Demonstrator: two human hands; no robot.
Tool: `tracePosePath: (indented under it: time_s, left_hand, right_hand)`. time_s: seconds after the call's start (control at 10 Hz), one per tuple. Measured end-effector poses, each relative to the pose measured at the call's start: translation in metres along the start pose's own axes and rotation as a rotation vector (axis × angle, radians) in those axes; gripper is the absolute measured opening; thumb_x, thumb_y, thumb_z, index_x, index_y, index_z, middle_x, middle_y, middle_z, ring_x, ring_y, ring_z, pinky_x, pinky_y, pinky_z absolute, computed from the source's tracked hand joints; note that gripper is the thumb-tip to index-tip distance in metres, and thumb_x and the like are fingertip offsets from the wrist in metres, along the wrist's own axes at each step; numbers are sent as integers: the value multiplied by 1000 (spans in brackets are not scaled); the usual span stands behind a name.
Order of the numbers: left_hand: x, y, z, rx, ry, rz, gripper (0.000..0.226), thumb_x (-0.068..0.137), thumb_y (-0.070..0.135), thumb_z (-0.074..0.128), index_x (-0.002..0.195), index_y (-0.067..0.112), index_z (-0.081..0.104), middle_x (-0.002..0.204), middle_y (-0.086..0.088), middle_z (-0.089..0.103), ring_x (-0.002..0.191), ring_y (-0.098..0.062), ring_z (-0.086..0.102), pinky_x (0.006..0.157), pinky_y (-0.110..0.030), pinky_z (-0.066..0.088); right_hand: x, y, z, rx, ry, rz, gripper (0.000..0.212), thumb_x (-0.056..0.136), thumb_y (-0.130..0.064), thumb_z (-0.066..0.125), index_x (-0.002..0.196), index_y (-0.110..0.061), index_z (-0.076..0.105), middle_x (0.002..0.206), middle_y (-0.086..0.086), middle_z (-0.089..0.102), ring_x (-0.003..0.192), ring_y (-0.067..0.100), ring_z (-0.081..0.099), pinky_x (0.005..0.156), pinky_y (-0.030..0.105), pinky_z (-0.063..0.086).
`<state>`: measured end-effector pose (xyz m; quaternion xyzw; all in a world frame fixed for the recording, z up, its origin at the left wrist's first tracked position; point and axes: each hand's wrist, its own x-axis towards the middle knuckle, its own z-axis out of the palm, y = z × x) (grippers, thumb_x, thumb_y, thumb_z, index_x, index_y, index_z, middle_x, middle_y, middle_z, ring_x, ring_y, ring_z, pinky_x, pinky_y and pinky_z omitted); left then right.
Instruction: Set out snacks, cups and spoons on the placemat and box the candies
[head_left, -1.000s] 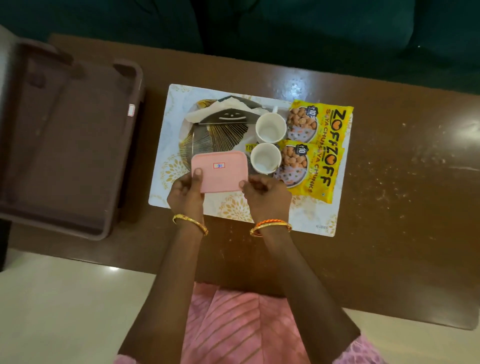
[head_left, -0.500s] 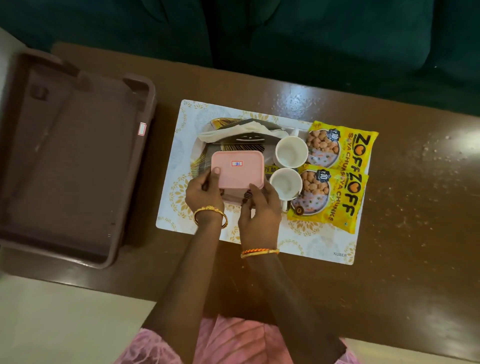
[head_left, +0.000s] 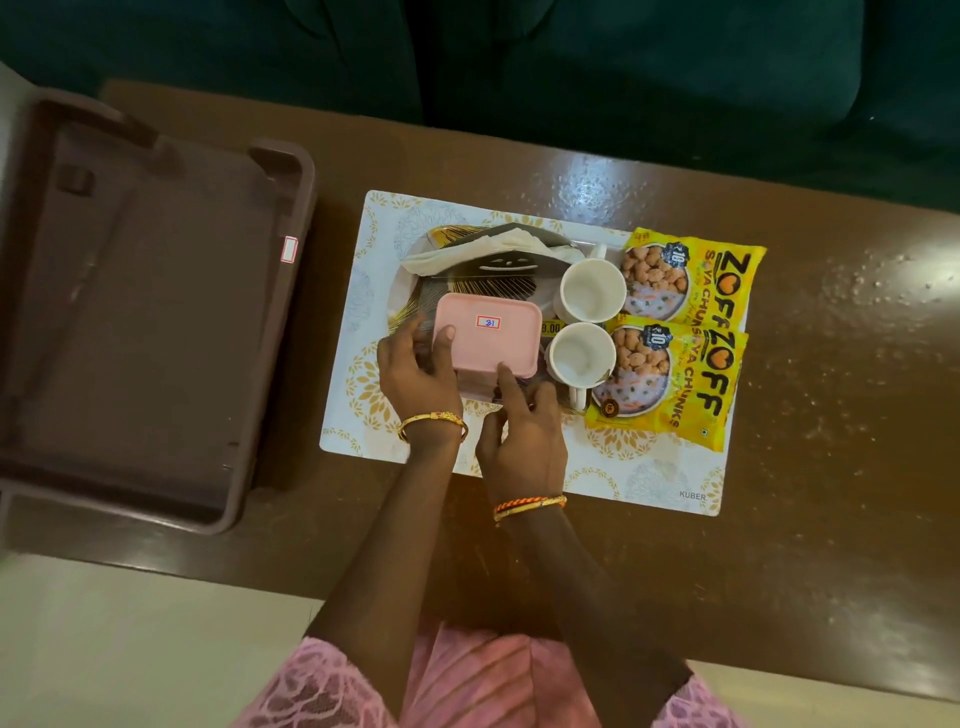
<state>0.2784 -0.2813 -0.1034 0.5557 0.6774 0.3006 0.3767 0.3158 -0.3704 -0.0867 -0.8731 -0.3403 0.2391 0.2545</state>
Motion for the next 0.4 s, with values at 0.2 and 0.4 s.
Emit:
tracePosePath:
  time_s: [0.2, 0.4]
  left_hand:
    - [-8, -6, -4, 116, 55, 202, 24, 89, 19, 58, 101, -2, 59, 105, -22, 59, 96, -26, 60, 72, -16, 47]
    - [-41, -17, -15, 194, 47, 363, 17, 88, 16, 57, 87, -1, 59, 85, -18, 61, 79, -25, 54, 68, -20, 38]
  right_hand:
    - [2, 6, -5, 141, 50, -40, 39, 84, -8, 53, 123, -10, 55, 107, 16, 56, 89, 30, 58, 67, 36, 52]
    - [-8, 19, -23, 146, 264, -99, 12, 82, -12, 56, 90, -7, 64, 85, 14, 60, 71, 27, 57, 58, 24, 38]
